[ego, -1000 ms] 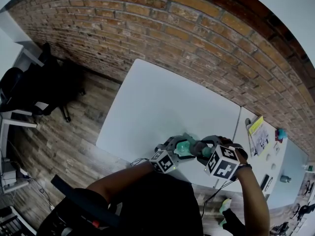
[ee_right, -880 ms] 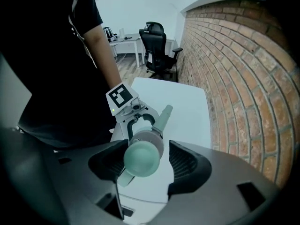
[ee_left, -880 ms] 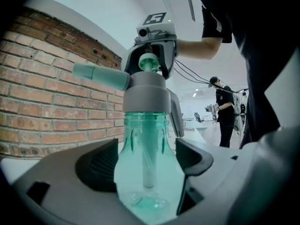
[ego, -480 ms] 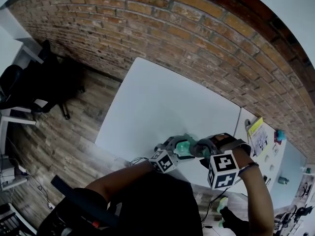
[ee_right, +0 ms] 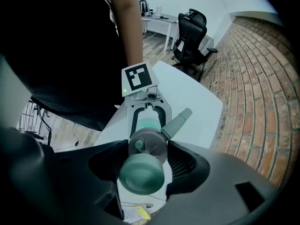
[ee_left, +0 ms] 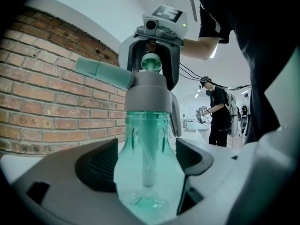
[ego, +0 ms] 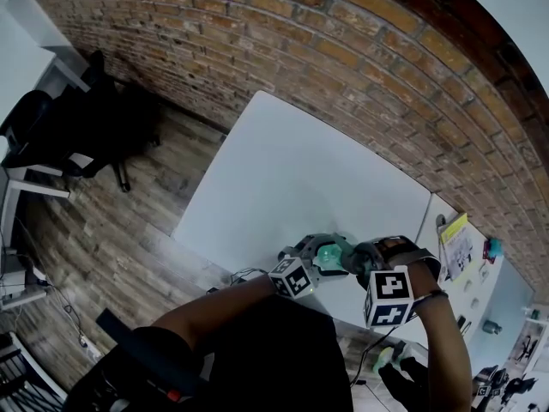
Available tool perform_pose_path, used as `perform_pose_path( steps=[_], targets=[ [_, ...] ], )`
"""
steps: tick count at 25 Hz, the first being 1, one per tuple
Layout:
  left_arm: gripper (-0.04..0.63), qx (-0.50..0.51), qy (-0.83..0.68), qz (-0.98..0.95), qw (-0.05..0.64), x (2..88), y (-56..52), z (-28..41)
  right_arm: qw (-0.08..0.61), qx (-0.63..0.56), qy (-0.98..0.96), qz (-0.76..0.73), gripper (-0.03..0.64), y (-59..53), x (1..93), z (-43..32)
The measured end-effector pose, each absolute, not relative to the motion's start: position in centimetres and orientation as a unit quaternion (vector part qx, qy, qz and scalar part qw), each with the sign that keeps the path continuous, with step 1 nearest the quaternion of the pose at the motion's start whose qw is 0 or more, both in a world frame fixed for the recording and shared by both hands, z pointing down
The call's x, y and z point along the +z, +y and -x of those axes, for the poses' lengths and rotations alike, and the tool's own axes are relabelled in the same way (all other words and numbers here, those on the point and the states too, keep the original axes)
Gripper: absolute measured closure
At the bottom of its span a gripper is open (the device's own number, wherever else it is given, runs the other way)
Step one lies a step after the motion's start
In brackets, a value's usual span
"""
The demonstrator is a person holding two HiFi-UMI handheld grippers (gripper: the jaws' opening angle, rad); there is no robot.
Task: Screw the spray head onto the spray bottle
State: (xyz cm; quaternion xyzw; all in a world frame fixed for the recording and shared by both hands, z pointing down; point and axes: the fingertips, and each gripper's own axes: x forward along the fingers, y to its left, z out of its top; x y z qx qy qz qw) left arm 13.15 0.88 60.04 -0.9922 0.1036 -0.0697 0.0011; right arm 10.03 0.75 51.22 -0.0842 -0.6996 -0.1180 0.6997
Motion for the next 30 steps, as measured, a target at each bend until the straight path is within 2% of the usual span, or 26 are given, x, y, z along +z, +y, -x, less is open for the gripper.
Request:
perform_pose_path(
  steps=[11,18,25,30],
  targets=[
    [0.23,-0.07,0.109,0.992,-0.002,59.7,0.9,-13.0,0.661,0.036,-0.748,-0.058,0.355,0.3,51.1,-9.8],
    [0.229,-0.065,0.111,0.992,0.001,60.1,0.8,-13.3,0.649,0.075,-0.751,-0.098,0.355,0.0,51.2,-10.1],
    [0.229,-0.071,0.107,0.992,-0.003,59.9,0.8,-13.2,0.609,0.076,-0.783,-0.105,0.355,-0.4,47.8,-9.5],
    [0.229,-0.073,0.109,0.991,-0.006,60.0,0.6,-13.2,0.615,-0.035,-0.787,0.015,0.355,0.4,44.7,-9.4]
  ],
)
